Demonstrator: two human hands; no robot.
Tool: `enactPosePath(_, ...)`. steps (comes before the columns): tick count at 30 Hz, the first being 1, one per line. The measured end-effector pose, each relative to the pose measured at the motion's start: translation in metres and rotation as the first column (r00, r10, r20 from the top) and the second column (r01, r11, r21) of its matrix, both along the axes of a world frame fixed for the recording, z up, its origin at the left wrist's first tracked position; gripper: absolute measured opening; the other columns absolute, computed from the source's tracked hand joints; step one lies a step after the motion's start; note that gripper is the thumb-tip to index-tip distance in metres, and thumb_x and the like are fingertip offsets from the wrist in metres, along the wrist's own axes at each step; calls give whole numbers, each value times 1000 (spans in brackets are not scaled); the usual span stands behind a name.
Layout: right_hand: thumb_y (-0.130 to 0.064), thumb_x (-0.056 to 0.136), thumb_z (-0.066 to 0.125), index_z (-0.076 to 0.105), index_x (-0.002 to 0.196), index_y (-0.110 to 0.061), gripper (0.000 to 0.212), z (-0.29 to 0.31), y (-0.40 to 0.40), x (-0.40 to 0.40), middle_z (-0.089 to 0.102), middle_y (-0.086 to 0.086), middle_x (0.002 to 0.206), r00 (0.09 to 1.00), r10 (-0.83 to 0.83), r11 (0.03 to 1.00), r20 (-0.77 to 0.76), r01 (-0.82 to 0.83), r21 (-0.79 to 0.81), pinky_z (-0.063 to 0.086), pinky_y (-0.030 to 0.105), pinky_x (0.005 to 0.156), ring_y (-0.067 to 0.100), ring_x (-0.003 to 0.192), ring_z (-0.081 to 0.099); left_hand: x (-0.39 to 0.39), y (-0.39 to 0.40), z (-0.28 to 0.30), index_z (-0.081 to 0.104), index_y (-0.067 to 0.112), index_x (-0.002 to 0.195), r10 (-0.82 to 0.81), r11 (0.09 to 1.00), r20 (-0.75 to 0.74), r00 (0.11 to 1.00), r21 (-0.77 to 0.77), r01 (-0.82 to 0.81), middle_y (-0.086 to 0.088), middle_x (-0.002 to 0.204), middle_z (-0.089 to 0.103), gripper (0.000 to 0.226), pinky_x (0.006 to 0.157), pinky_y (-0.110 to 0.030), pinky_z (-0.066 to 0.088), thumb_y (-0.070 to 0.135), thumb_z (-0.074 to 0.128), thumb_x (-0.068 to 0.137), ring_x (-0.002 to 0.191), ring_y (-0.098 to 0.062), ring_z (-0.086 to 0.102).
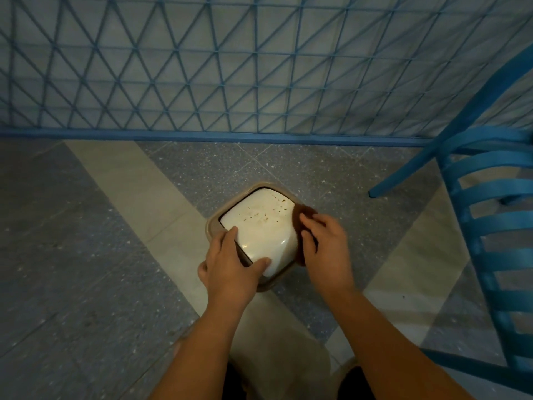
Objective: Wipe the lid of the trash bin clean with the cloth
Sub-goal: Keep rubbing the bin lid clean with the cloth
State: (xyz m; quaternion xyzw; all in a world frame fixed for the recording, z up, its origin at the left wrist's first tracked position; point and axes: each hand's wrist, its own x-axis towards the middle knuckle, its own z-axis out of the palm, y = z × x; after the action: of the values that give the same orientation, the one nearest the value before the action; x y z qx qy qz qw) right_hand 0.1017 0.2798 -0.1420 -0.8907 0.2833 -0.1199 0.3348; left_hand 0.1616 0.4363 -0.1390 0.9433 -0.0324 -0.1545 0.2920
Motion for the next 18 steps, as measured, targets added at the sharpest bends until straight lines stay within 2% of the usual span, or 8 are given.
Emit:
enactPosePath(3,-10,84,65,67,117,-13,33,6,16,-1,59,12,124,953,303,916,-16,-296,-270,50,38,91,29,114,53,-1,3,-4,32,31,142,2,1000,53,999,-12,-1,8,150,27,90,107,-38,17,51,77,67,131,-14,34)
enactPosePath(5,-8,78,70,68,114,-13,36,8,23,2,63,12,118,865,496,808,-76,-492,-324,54,44,84,32,108,58,-3,3,-6,31,31,142,-2,1000,78,997,-5,2,8,151,26,88,107,-38,18,47,76,69,133,-12,31)
enactPosePath(7,-8,77,70,68,115,-13,38,12,16,10,64,12,117,785,606,718,-130,-610,-336,54,46,81,33,106,59,-5,3,-7,29,32,143,-8,1000,95,995,8,8,9,151,26,87,108,-39,18,47,75,70,135,-11,29)
enactPosePath(9,-9,79,68,68,114,-13,36,16,-1,22,65,14,116,797,587,713,-141,-592,-376,52,47,82,35,103,60,-5,4,-7,28,33,142,-16,1000,88,996,10,15,10,151,25,88,109,-40,18,51,75,69,135,-11,28)
enactPosePath(12,-12,88,59,64,122,-12,34,19,-20,36,59,14,126,937,321,890,-134,-347,-295,47,47,94,35,115,51,-4,4,-6,28,34,141,-13,1000,71,997,-6,13,10,150,26,89,109,-42,17,51,76,68,135,-12,29)
enactPosePath(14,-13,90,56,61,126,-13,36,17,-12,34,56,12,130,956,241,913,-169,-282,-295,45,45,97,32,118,48,-4,5,-6,28,34,141,-7,1000,70,998,-12,8,10,150,26,89,110,-42,17,52,76,68,134,-12,30)
enactPosePath(16,-7,80,66,65,119,-12,39,15,9,25,61,13,122,923,352,857,-158,-385,-343,52,46,86,33,107,55,-5,5,-6,29,33,142,-5,1000,69,998,-13,6,11,150,26,89,110,-40,17,52,75,68,133,-11,31)
enactPosePath(18,-7,68,75,67,114,-14,47,14,30,15,65,11,115,855,503,789,-126,-513,-339,56,43,78,32,100,60,-5,5,-7,30,33,142,-3,1000,84,996,-10,4,11,150,26,84,110,-38,16,43,75,72,132,-9,33)
